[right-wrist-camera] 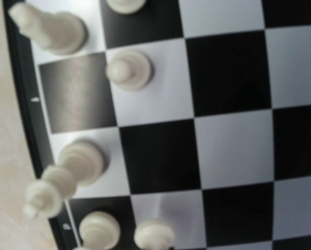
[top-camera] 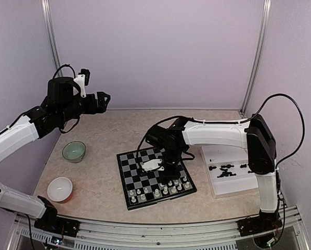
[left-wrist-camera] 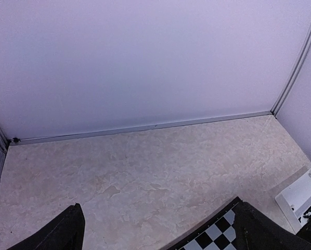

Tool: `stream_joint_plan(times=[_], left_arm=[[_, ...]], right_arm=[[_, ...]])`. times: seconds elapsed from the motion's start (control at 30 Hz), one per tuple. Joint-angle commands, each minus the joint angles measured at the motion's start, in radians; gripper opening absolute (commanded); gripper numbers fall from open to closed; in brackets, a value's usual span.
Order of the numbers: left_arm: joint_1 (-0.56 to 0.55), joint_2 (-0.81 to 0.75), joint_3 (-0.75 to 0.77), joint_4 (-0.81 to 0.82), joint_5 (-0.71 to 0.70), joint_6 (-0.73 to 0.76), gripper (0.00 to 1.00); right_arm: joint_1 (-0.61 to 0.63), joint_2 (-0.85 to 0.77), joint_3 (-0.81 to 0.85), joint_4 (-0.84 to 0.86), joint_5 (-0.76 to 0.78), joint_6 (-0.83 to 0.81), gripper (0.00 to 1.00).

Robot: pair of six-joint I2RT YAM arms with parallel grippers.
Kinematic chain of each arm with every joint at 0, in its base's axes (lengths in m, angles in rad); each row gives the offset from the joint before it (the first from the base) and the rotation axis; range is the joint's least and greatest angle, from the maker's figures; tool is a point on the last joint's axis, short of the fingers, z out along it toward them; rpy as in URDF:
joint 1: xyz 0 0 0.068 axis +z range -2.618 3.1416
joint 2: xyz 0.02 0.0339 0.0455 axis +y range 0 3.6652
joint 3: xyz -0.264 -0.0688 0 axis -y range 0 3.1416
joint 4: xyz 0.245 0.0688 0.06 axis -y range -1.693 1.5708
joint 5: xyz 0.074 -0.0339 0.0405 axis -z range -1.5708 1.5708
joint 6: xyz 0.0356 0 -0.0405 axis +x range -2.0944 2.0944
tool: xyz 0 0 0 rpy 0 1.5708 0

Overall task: Set up the chess pieces on the board
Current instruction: Place the pawn at e2.

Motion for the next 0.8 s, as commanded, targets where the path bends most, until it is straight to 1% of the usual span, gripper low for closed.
stream_joint_plan(times=[0.0, 0.5, 0.77], left_arm=[[0.010, -0.019, -0.016, 0.024, 0.031, -0.016, 0.99], [0.013, -0.006, -0.025, 0.024, 0.053, -0.028, 0.99], [0.016, -0.003, -0.032, 0.021, 0.066, -0.035, 0.99]], right_arm=[[0.015, 0.024, 0.028, -0.024, 0.015, 0.002, 0.04], [0.022, 0.042, 0.030, -0.027, 0.017, 0.006, 0.09], [0.024, 0.044, 0.037, -0.021, 0.021, 0.014, 0.16]])
